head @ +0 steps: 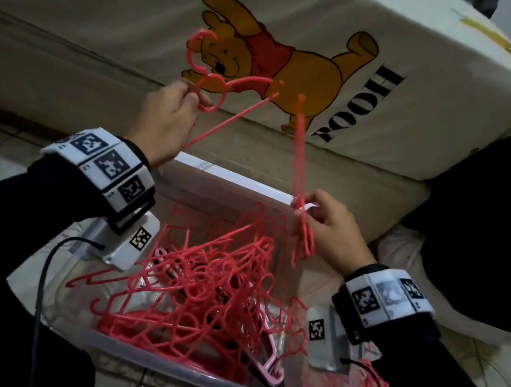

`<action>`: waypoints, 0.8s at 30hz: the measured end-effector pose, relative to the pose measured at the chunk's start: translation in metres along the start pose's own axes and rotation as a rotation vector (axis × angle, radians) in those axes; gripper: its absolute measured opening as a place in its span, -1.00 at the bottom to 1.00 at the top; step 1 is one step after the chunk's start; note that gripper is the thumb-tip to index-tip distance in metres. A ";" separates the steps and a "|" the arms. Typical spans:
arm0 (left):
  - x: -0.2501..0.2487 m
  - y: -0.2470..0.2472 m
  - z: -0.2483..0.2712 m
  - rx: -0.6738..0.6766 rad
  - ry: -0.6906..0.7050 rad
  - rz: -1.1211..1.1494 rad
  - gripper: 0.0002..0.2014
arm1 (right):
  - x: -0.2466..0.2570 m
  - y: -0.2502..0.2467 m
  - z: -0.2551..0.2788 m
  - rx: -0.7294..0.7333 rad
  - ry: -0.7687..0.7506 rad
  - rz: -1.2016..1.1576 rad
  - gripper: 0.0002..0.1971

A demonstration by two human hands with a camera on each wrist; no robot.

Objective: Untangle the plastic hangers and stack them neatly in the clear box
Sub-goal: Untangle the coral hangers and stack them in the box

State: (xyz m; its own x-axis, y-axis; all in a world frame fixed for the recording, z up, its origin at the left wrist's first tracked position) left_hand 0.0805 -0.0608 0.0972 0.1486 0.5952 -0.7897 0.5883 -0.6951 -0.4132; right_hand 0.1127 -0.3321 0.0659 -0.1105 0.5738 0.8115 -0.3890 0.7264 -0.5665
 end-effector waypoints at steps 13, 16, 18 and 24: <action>-0.039 0.071 0.058 0.559 -0.057 0.327 -0.78 | 0.008 0.049 -0.010 0.064 0.297 -0.771 -0.86; -0.040 0.073 0.060 0.580 -0.023 0.318 -0.79 | 0.004 0.053 -0.014 0.051 0.323 -0.761 -0.84; -0.042 0.073 0.061 0.573 0.061 0.237 -0.88 | 0.003 0.057 -0.015 0.052 0.335 -0.744 -0.81; -0.043 0.072 0.061 0.551 0.262 -0.005 -0.91 | -0.001 0.061 -0.017 0.099 0.368 -0.663 -0.82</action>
State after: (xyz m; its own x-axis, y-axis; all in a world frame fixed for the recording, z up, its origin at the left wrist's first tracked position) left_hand 0.0676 -0.1608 0.0735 0.3791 0.6298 -0.6780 0.1021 -0.7567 -0.6458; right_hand 0.1046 -0.2818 0.0279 0.4800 0.1314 0.8674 -0.3501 0.9353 0.0520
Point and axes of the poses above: each hand's wrist, its own z-axis away from the middle knuckle, its own y-axis out of the palm, x = y × z, the point moved 5 cm from there along -z, towards the middle knuckle, and after that the axes turned 8 degrees about y, right-handed, at the moved point
